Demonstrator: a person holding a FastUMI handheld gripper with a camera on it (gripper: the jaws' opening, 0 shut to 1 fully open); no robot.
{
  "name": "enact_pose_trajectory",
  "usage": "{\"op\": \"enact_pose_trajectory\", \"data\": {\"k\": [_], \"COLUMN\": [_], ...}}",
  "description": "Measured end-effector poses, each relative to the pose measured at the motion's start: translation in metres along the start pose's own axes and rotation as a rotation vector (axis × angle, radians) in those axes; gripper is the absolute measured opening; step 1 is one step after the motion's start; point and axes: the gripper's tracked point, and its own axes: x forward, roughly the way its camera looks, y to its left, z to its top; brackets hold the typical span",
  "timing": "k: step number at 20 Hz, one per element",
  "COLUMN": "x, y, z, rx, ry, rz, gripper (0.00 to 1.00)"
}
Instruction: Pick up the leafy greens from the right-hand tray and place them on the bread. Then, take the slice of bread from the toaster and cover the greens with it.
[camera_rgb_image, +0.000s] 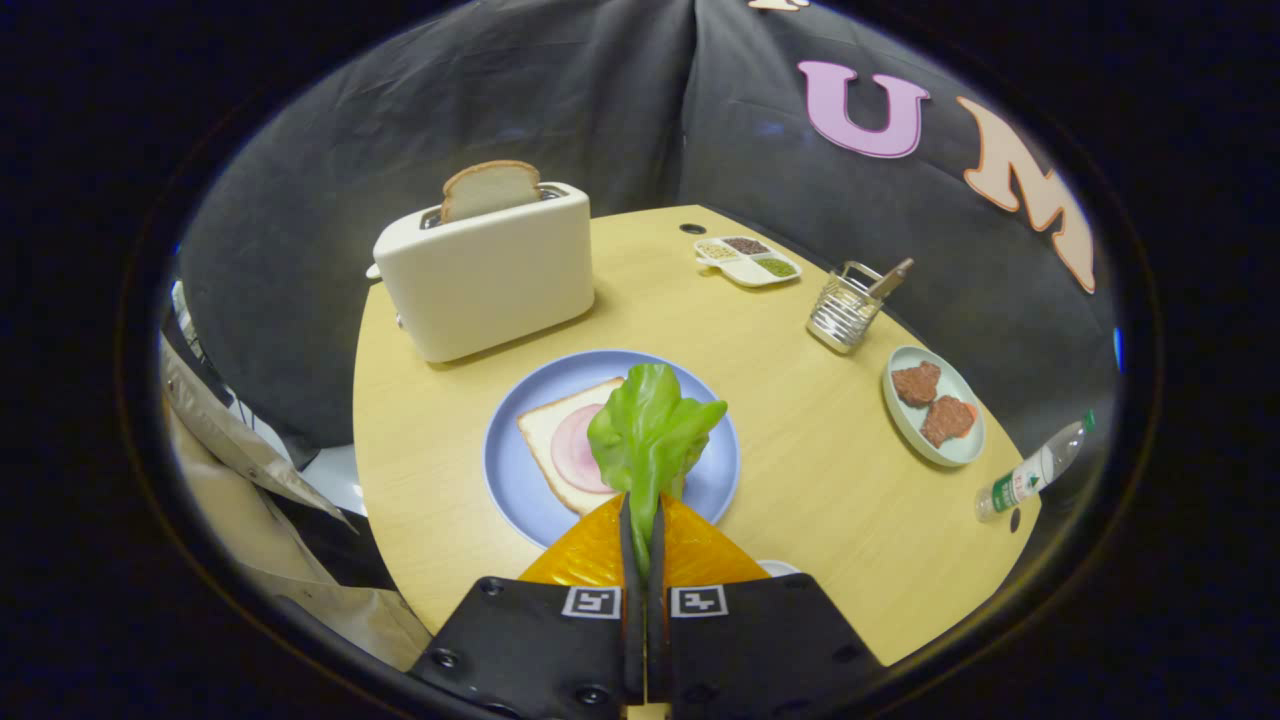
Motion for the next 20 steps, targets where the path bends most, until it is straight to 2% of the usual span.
{"op": "enact_pose_trajectory", "data": {"k": [2,12,17,20], "x": [0.010,0.050,0.067,0.076], "y": [0.010,0.047,0.055,0.049], "z": [0.003,0.020,0.013,0.007], "rx": [-0.007,-0.047,-0.057,-0.082], "ry": [0.014,0.045,0.094,0.122], "rz": [0.027,0.108,0.137,0.111], "gripper": [0.08,0.08,0.08,0.16]}}
